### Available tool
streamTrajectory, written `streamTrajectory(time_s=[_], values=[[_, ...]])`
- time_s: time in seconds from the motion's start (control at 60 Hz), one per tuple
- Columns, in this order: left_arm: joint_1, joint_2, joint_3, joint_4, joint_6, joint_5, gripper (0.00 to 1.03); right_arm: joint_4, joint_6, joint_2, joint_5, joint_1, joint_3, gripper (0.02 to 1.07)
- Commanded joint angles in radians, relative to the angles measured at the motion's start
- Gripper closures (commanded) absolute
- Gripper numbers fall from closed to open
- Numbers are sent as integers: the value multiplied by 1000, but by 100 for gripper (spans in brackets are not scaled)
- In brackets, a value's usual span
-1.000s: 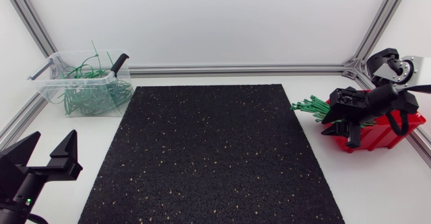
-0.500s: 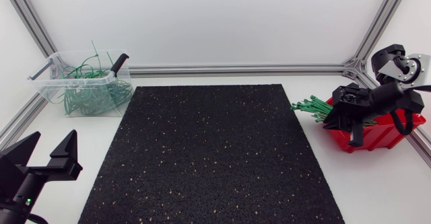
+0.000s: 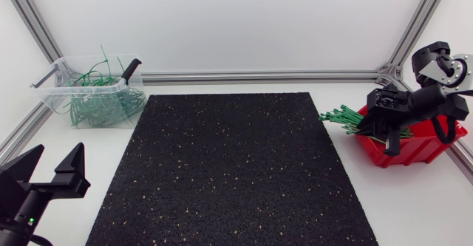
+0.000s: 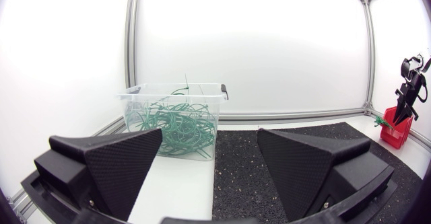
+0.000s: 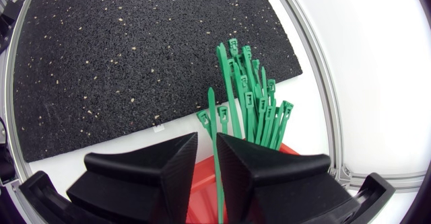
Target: Take a green cable tie from the red box, thread the tail through the head to close it, then place it in the transparent bin on the left.
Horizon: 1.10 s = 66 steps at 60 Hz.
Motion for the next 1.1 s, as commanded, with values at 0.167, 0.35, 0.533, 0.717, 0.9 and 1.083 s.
streamTrajectory(time_s=[0.167, 0.35, 0.533, 0.717, 0.9, 1.083], values=[[-2, -3, -39, -27, -26, -2, 5, 23, 5, 56, -5, 6, 33, 79], [-2, -3, -39, -27, -26, -2, 5, 33, 11, 64, -3, 15, 21, 79], [-2, -3, -39, -27, -26, -2, 5, 46, 12, 88, -3, 17, 15, 80], [-2, -3, -39, -27, -26, -2, 5, 53, 12, 97, -3, 15, 7, 84], [-4, -3, -39, -27, -26, -2, 5, 41, 11, 96, -3, 12, 18, 92], [-4, -3, -39, -27, -26, -2, 5, 29, 11, 90, -5, 9, 23, 98]])
